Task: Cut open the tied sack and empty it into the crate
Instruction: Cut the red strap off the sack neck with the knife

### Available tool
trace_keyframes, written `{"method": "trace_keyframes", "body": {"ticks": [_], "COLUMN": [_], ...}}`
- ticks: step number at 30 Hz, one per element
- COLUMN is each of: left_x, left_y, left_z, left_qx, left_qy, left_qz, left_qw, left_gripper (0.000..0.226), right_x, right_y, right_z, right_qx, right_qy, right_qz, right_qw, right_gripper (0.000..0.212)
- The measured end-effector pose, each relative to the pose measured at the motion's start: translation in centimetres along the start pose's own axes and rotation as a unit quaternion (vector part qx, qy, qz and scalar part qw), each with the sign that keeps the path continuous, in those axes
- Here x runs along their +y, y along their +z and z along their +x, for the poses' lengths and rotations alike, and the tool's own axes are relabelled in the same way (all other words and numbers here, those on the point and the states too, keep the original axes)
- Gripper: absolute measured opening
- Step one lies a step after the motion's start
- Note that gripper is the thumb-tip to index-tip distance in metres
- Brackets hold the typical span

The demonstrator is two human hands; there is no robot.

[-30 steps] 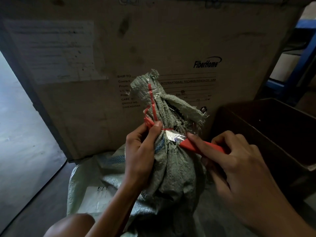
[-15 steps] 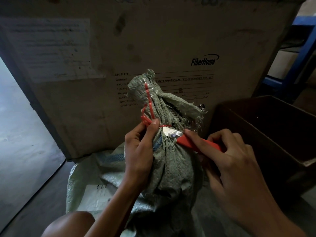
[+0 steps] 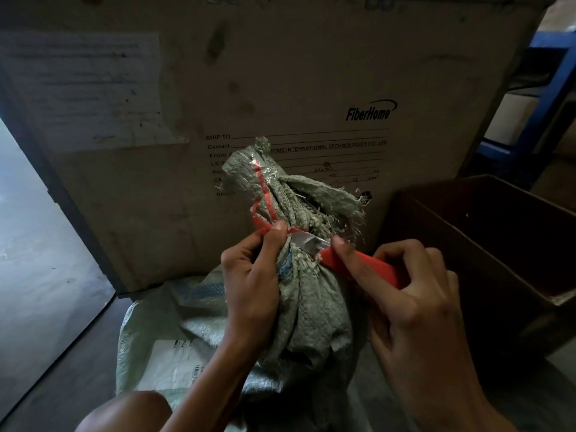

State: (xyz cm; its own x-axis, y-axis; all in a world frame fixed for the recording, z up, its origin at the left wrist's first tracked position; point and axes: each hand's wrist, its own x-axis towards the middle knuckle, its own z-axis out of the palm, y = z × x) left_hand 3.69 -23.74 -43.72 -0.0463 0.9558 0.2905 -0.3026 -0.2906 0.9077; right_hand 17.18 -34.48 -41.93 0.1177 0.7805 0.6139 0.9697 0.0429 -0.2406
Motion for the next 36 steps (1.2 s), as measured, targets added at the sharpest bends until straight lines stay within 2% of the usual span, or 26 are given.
{"method": "trace_keyframes", "body": {"ticks": [3,16,30,36], "left_x": [0.0,-0.5,-0.9,-0.9], "left_y": [-0.4,0.0,0.6,0.8], "left_z": [0.2,0.2,-0.1,-0.6], "left_qx": [0.007,-0.008,-0.066,-0.052], "left_qy": [0.007,-0.032,-0.093,-0.059], "left_qz": [0.014,0.000,0.001,-0.011], "left_qw": [1.000,0.999,0.994,0.997], "left_gripper": [0.054,0.047,0.039,0.049], "right_x": [0.0,1.1,2.6,3.2], "right_y": [0.2,-0.7,-1.5,-0.4], "right_z": [-0.2,0.3,0.3,-0.2], "right_qx": [0.000,-0.001,-0.009,-0.046], "right_qy": [0.000,-0.001,-0.006,0.002], "right_qz": [0.002,0.001,0.018,0.034], "right_qw": [1.000,1.000,1.000,0.998], "right_gripper": [0.078,0.054,0.055,0.071]}}
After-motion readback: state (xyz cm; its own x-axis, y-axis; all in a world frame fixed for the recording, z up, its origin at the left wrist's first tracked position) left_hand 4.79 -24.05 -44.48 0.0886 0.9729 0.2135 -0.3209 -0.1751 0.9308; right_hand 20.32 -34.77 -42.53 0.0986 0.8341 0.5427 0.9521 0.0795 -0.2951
